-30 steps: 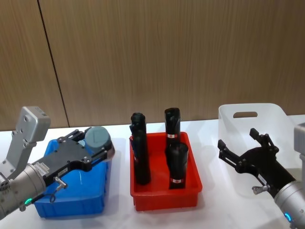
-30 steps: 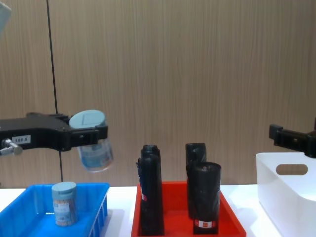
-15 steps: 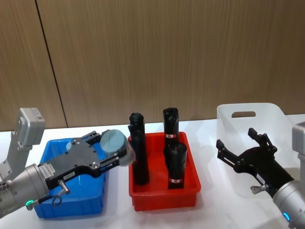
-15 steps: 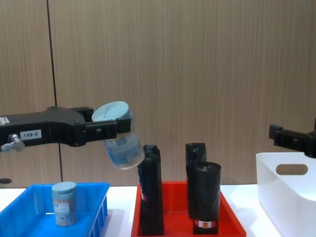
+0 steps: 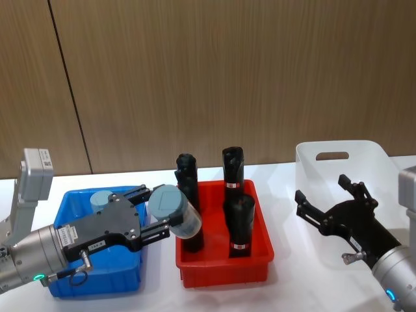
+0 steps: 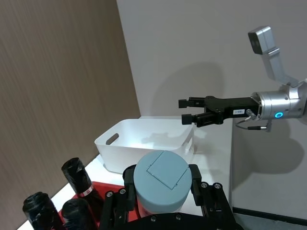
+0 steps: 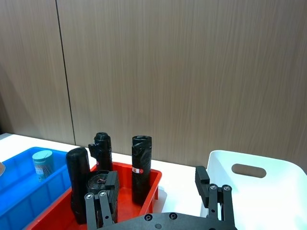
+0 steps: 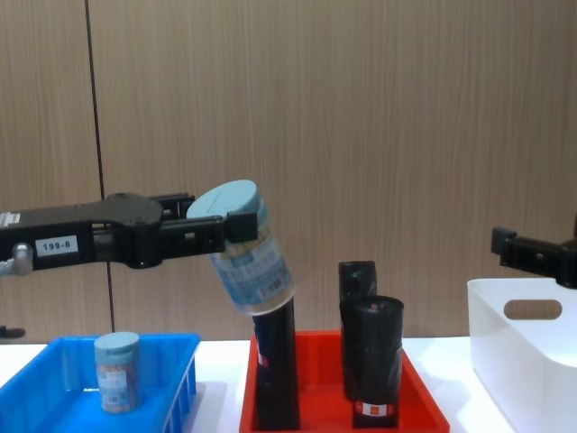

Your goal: Pick the cotton swabs from the blue box and place them into the white box.

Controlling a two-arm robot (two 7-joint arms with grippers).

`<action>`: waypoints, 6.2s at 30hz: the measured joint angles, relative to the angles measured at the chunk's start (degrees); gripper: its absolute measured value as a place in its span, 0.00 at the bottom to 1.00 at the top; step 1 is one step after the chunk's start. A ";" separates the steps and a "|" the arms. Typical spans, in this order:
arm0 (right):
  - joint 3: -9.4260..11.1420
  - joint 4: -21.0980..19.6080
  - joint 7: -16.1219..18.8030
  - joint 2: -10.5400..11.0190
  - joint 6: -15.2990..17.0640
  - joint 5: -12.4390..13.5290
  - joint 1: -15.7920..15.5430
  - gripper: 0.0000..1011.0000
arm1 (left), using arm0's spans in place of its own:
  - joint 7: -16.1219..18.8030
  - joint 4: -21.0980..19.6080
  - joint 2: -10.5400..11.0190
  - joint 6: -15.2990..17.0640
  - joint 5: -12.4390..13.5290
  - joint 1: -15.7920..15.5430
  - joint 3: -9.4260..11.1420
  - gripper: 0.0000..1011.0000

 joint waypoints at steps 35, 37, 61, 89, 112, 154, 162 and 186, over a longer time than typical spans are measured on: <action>1.15 -0.68 6.51 1.74 2.63 2.36 0.98 0.99 | -2.07 1.35 0.46 -0.45 -1.66 -0.65 0.20 0.66; 1.31 -0.83 7.55 2.07 3.32 2.68 1.29 0.99 | -2.09 1.36 0.47 -0.45 -1.67 -0.65 0.20 0.66; 1.85 -1.08 29.64 5.71 17.21 4.01 9.76 0.99 | -2.15 1.42 0.52 -0.44 -1.77 -0.68 0.20 0.66; -3.93 4.02 42.18 2.26 16.64 -4.07 17.62 0.99 | -2.14 1.42 0.52 -0.44 -1.76 -0.68 0.20 0.66; -7.56 7.96 43.81 -1.26 14.81 -7.37 21.19 0.99 | -2.14 1.42 0.51 -0.44 -1.76 -0.68 0.20 0.66; -12.61 14.06 42.04 -5.31 8.79 -12.22 24.45 0.99 | -2.14 1.42 0.52 -0.44 -1.77 -0.68 0.20 0.66; -13.15 14.91 41.23 -5.75 7.88 -12.49 24.86 0.99 | -2.14 1.42 0.52 -0.44 -1.77 -0.68 0.20 0.66; -14.01 16.07 40.44 -6.10 7.14 -12.29 25.70 0.63 | -2.14 1.42 0.51 -0.45 -1.77 -0.68 0.20 0.82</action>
